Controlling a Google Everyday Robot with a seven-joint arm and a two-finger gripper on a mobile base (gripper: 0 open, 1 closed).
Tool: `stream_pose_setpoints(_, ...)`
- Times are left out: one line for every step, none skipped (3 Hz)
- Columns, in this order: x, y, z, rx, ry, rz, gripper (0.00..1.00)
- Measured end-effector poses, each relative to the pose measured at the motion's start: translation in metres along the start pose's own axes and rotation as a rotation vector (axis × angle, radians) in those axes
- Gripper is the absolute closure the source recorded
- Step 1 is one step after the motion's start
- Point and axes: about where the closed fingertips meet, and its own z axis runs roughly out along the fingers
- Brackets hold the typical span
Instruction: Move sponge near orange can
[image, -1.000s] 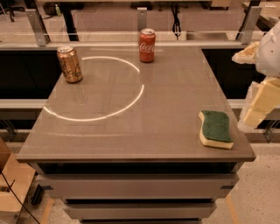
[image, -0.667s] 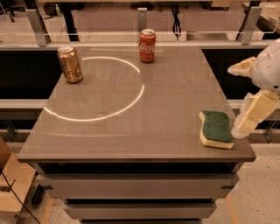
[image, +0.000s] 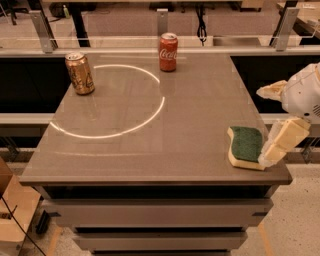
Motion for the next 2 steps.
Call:
stream_pose_setpoints(0.003, -0.001, 0.008, -0.007, -0.006, 0.04, 0.0)
stream_pose_setpoints(0.005, -0.002, 0.03, -0.016, -0.011, 0.068, 0.0)
